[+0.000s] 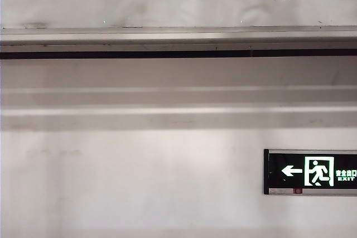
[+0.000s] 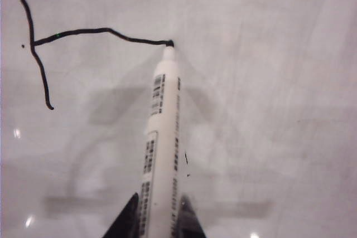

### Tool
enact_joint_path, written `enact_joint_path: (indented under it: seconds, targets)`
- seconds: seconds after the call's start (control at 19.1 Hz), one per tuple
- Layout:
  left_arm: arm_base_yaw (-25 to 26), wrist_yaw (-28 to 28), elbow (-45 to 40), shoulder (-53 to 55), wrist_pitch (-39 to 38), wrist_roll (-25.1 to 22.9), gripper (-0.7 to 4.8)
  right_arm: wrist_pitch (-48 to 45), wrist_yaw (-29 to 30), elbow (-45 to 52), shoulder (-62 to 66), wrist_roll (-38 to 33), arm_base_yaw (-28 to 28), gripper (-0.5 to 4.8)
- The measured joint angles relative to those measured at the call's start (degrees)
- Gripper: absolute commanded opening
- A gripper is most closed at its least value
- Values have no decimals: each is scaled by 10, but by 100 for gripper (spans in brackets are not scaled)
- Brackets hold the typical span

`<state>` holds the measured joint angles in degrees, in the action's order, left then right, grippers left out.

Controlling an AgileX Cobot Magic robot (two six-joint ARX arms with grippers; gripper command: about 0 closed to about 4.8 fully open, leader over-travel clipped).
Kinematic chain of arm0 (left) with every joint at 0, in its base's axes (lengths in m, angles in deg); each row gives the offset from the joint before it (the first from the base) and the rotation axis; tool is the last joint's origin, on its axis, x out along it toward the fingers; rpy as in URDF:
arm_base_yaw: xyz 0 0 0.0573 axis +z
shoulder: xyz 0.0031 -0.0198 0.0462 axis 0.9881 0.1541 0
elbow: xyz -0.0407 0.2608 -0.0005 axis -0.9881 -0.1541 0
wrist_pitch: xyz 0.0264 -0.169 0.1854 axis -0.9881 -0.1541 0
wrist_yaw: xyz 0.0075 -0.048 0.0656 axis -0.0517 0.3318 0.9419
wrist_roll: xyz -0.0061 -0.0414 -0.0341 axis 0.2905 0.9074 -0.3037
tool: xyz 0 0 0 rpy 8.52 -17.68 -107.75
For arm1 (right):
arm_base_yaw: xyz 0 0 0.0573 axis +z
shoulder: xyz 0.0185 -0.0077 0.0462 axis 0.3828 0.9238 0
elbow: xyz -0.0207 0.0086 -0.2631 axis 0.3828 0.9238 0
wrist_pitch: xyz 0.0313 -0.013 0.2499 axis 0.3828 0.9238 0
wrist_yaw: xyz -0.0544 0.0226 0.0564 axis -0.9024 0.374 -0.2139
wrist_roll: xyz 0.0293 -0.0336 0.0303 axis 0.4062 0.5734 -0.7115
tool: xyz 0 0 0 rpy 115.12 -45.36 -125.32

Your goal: Take a marker from the whiteboard tray, write "Hi!" on the whiteboard, and then put the marker back vertically into the whiteboard tray.

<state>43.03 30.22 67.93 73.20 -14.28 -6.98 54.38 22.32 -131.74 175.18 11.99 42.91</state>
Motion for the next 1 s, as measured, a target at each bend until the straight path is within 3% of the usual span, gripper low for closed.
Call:
enact_joint_path:
  seconds: [0.16, 0.37, 0.58, 1.0]
  targets:
    - [0, 0, 0, 0, -3, 0, -6, -2, 7, 2, -28, 0, 0, -1]
    - [0, 0, 0, 0, -3, 0, -6, -42, 119, -2, -61, -1, -63, -2]
    - [0, -1, 0, 0, -3, 0, -6, -33, 172, 0, -49, -2, -66, -2]
    - [0, -1, 0, 0, -3, 0, -6, -35, 181, 0, -21, -3, -71, -2]
